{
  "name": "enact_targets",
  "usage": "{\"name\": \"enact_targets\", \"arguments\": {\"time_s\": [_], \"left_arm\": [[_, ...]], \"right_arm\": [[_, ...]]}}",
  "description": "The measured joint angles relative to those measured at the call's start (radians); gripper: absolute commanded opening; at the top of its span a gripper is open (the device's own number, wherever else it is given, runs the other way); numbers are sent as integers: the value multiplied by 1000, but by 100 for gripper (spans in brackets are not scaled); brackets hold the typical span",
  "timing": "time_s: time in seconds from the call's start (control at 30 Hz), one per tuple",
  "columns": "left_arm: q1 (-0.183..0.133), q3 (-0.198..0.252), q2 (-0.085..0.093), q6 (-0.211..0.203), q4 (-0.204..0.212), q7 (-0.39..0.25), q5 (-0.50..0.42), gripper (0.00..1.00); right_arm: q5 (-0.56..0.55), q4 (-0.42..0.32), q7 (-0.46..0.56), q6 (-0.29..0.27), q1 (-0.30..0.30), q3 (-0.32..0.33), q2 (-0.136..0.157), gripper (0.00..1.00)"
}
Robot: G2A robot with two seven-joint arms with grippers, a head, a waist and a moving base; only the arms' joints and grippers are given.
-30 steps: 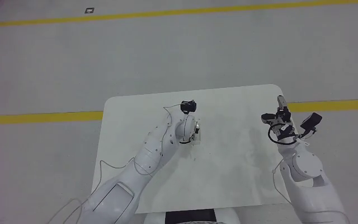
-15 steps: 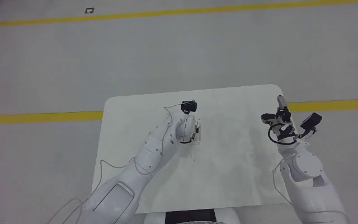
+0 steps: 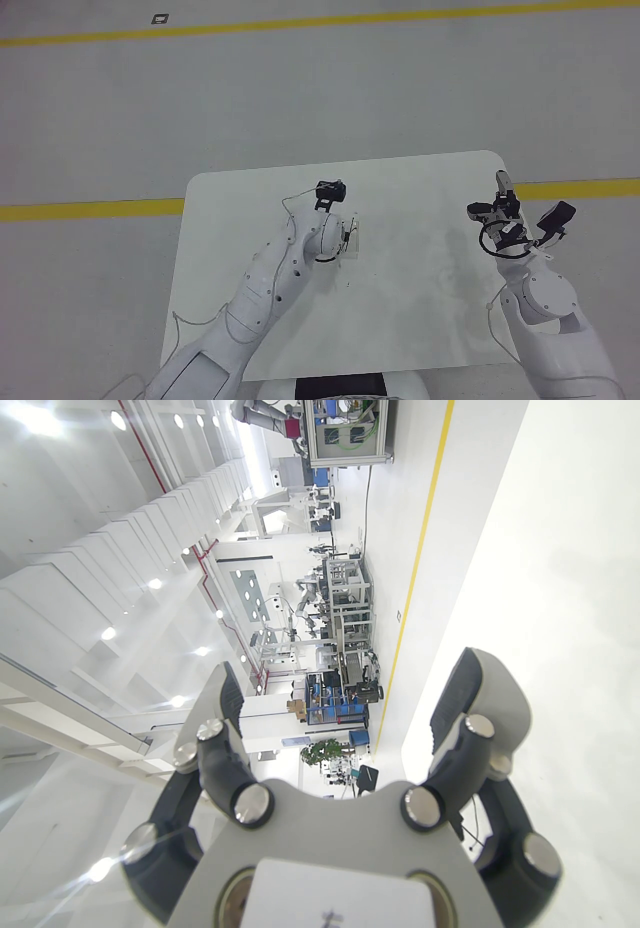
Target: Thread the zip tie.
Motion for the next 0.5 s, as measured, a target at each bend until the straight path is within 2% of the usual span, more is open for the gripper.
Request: {"name": "enact_targets", "arguments": {"time_s": [0.17, 0.27, 0.5], "left_arm": [[60, -33, 11, 0, -110, -30, 40, 0], [85, -47, 17, -1, -160, -35, 44, 0], [131, -75, 31, -22, -247, -29, 39, 0]], "right_arm": [[0, 0, 0, 0, 0, 0, 0, 100], [0, 0, 0, 0, 0, 0, 0, 100], [0, 0, 0, 0, 0, 0, 0, 100]]}}
